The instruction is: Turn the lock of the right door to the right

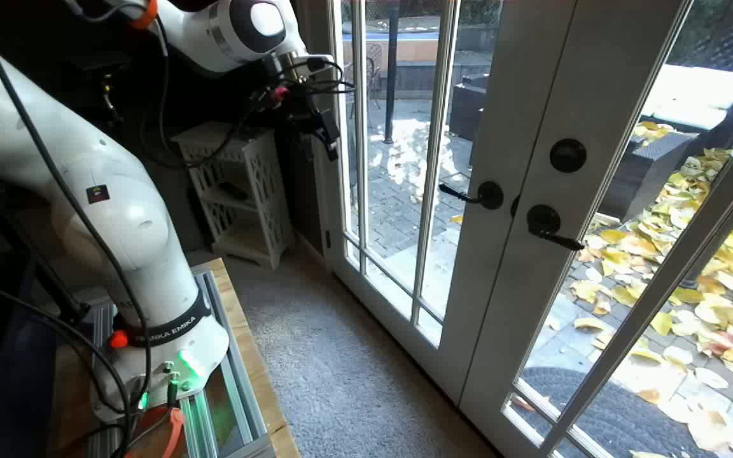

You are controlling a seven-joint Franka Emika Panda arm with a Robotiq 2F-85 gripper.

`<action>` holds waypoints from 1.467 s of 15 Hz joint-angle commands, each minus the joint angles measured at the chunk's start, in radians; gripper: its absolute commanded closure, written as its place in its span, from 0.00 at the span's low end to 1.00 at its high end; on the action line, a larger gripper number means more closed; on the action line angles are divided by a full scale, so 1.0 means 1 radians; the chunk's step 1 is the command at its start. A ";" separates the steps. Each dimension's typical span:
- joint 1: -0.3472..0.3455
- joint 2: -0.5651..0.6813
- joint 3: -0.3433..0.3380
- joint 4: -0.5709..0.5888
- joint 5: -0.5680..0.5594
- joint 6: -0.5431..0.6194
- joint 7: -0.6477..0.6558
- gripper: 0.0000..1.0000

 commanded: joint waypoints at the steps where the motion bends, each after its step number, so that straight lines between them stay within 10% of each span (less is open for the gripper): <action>1: 0.025 0.005 -0.025 0.002 -0.015 -0.005 0.011 0.00; 12: -0.047 -0.035 -0.098 0.048 -0.082 -0.010 0.023 0.00; 22: -0.260 0.118 -0.091 0.281 -0.664 -0.178 0.093 0.00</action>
